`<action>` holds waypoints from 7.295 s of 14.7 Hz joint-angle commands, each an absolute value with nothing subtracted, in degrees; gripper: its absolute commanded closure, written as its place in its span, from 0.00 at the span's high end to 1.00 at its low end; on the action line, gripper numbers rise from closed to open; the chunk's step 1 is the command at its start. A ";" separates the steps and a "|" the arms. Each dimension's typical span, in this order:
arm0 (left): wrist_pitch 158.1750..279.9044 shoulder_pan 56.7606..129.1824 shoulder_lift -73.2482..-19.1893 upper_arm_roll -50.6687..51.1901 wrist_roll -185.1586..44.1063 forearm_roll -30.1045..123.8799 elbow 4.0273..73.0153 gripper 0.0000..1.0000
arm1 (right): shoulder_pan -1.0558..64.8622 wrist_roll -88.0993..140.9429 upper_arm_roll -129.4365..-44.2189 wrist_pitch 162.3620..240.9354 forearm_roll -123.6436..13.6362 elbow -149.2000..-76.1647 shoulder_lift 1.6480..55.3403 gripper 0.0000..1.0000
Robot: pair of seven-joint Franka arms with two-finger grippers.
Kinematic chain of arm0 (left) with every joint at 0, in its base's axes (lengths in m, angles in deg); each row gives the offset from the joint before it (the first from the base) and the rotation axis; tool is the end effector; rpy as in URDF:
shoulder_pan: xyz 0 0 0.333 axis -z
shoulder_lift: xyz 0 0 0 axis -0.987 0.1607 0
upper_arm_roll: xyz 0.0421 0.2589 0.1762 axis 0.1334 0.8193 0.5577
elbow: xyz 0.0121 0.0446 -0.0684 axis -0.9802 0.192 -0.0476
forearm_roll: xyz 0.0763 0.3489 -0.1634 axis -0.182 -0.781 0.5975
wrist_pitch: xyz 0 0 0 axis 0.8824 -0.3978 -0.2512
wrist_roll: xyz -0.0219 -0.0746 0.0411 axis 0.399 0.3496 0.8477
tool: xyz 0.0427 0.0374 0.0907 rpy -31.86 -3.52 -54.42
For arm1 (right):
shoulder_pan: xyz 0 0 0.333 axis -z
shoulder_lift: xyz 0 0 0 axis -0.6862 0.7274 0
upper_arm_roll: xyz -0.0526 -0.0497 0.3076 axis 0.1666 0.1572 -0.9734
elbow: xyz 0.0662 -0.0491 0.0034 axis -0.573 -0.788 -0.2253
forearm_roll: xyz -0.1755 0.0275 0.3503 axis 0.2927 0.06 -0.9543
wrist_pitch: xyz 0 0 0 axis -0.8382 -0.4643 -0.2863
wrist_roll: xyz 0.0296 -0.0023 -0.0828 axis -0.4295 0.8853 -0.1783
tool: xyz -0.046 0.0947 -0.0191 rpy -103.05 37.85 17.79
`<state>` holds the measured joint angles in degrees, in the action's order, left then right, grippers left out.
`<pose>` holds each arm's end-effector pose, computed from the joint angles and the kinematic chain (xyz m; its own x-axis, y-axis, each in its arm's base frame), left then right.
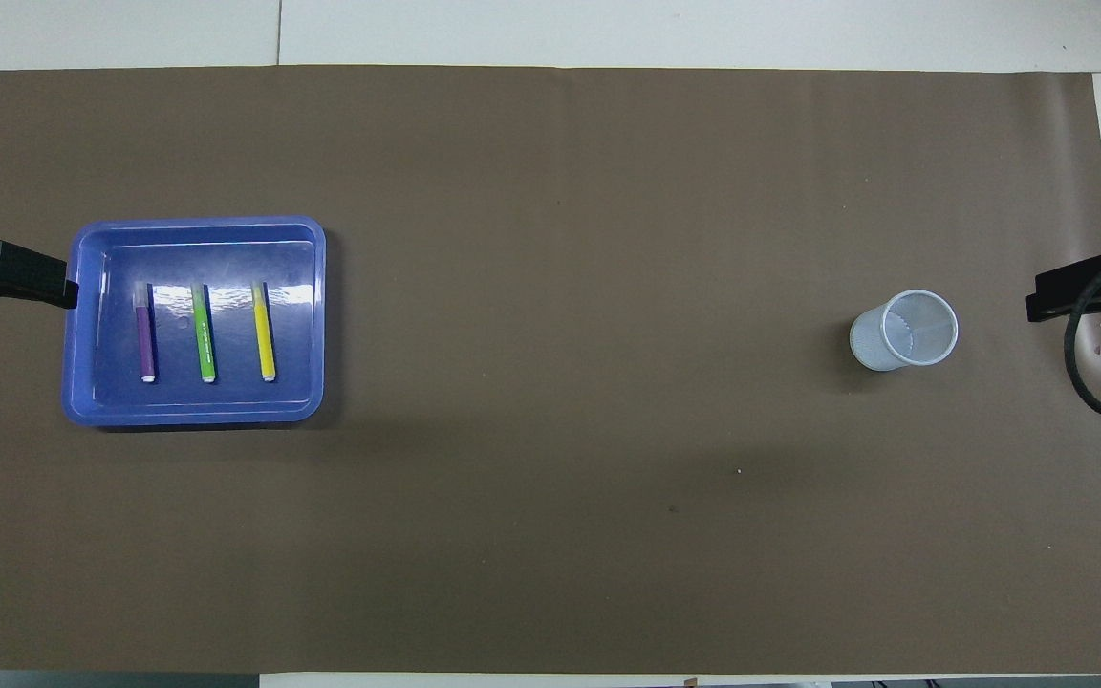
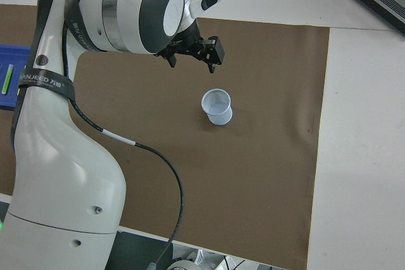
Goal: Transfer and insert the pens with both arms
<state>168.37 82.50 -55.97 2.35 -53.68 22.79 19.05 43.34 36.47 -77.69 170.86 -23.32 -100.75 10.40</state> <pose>0.5501 -0.0280 0.6219 0.9967 -0.0720 -0.0385 -0.0713 -0.9972 0.0207 0.5321 -0.0208 0.6334 0.9968 -0.0693 -0.0388 -0.0686 -0.9975 0.0188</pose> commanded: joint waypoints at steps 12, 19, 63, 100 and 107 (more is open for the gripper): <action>167.76 81.81 -58.21 1.44 -54.55 21.05 20.90 1.00 | 43.59 35.12 -77.78 170.36 -27.84 -100.95 9.90 1.00; 176.52 83.38 -59.44 1.35 -54.82 21.14 27.91 1.00 | 43.42 41.34 -78.13 170.71 -37.15 -103.49 8.68 1.00; 192.63 93.14 -52.24 0.56 -107.77 30.97 34.10 0.00 | 27.42 57.18 -82.53 205.68 -75.30 -126.17 1.64 1.00; 198.96 111.52 -52.15 0.56 -146.58 43.28 28.73 0.00 | 21.00 36.71 -82.88 220.02 -104.13 -131.98 7.09 0.00; 198.61 110.03 -52.24 1.44 -134.48 40.13 28.73 1.00 | 21.97 36.27 -82.70 217.13 -95.65 -130.66 7.53 0.00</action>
<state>198.51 110.67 -52.20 0.50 -139.87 41.89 28.72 21.17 37.60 -82.82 219.06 -100.20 -131.62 7.22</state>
